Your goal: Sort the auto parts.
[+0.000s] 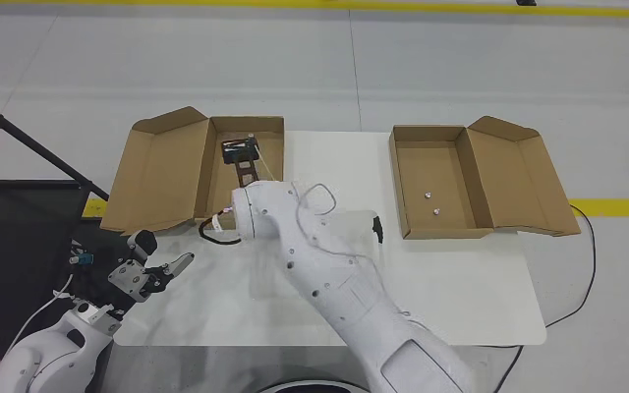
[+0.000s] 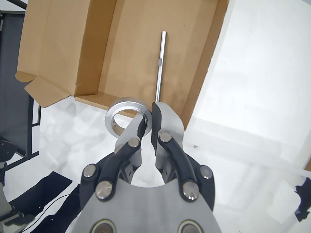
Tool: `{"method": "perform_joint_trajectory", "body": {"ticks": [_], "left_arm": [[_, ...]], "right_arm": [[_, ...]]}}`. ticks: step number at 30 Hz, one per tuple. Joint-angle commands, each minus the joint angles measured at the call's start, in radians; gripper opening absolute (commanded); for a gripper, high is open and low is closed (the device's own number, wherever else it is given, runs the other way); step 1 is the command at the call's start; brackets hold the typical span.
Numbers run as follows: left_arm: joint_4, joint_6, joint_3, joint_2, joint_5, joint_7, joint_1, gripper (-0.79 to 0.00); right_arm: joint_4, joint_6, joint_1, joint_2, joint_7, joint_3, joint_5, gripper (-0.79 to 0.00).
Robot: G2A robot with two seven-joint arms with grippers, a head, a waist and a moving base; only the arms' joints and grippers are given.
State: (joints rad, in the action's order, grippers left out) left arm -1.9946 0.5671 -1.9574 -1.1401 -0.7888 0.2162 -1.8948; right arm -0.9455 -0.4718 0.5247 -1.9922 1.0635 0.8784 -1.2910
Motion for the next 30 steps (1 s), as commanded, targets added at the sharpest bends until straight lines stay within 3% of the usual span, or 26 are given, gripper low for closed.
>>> {"method": "perform_joint_trajectory", "body": {"ticks": [1,8,12,24,30], "left_arm": [[0.0,0.0,0.0,0.0,0.0,0.0,0.0,0.0],[0.0,0.0,0.0,0.0,0.0,0.0,0.0,0.0],[0.0,0.0,0.0,0.0,0.0,0.0,0.0,0.0],[0.0,0.0,0.0,0.0,0.0,0.0,0.0,0.0],[0.0,0.0,0.0,0.0,0.0,0.0,0.0,0.0]], "right_arm": [[0.086,-0.009,-0.042,-0.011,-0.064,-0.022,0.071,-0.785],[0.298,-0.033,-0.147,-0.039,-0.26,-0.113,0.286,-0.785],[0.364,-0.1,-0.173,-0.047,-0.331,-0.14,0.327,-0.785],[0.445,-0.146,-0.199,-0.044,-0.369,-0.199,0.389,-0.785],[0.452,-0.16,-0.208,-0.041,-0.373,-0.227,0.416,-0.711]]}}
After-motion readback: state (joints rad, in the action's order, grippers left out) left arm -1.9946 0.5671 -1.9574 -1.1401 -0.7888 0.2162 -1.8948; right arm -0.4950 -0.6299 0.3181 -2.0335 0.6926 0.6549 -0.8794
